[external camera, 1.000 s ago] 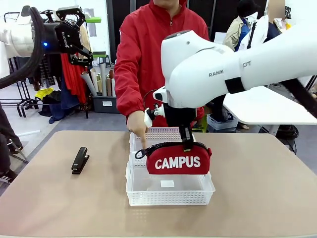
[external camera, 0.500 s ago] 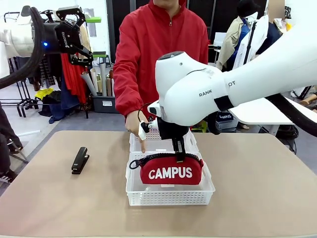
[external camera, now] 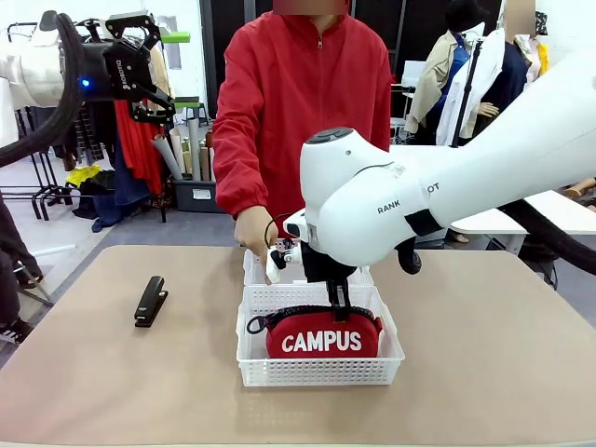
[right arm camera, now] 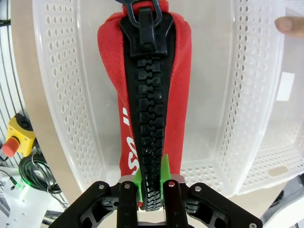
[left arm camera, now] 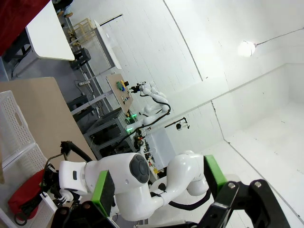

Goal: Distribute items into two baskets.
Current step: Place the picked Pencil pouch into the Organizing basket as instructed by the person.

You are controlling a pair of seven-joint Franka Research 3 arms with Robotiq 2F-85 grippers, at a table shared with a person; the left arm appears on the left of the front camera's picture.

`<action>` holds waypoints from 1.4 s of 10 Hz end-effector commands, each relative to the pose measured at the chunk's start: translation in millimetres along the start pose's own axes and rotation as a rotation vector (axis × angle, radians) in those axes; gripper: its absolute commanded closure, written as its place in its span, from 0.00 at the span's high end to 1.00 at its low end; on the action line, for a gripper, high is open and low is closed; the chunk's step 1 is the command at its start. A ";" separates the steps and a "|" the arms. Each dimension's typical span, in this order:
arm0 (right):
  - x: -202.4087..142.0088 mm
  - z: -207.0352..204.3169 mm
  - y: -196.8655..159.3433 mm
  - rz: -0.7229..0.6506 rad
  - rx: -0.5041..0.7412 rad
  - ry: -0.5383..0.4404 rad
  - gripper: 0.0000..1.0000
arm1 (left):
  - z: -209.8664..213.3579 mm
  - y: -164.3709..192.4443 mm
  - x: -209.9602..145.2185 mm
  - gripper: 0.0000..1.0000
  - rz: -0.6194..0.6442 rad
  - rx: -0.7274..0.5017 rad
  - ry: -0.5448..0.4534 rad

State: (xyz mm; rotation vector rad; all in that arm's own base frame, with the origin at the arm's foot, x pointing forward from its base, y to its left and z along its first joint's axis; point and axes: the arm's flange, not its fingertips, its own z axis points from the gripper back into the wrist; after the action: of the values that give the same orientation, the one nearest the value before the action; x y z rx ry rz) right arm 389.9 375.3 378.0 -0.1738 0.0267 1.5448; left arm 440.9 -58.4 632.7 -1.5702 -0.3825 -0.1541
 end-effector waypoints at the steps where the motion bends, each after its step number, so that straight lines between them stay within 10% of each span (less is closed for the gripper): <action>1: -3.2 -5.0 1.3 -0.013 -0.063 0.015 0.00 | 1.0 -1.0 -1.8 1.00 0.000 -0.003 -0.003; 4: -6.8 -10.0 1.5 -0.008 -0.056 0.017 0.02 | 1.0 -1.0 -1.8 1.00 0.000 -0.003 -0.003; 9: -10.3 -5.3 -1.2 -0.025 -0.064 -0.016 0.97 | 1.0 -1.0 -1.8 1.00 0.000 -0.003 -0.003; 14: -24.8 15.0 -10.9 -0.058 -0.072 -0.070 1.00 | 1.0 -1.0 -1.8 1.00 0.000 -0.003 -0.003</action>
State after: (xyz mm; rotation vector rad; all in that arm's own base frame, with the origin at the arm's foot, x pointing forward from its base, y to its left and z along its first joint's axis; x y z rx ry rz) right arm 403.0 360.4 396.2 -0.1973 -0.0575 1.5150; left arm 440.9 -58.4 632.7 -1.5702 -0.3824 -0.1541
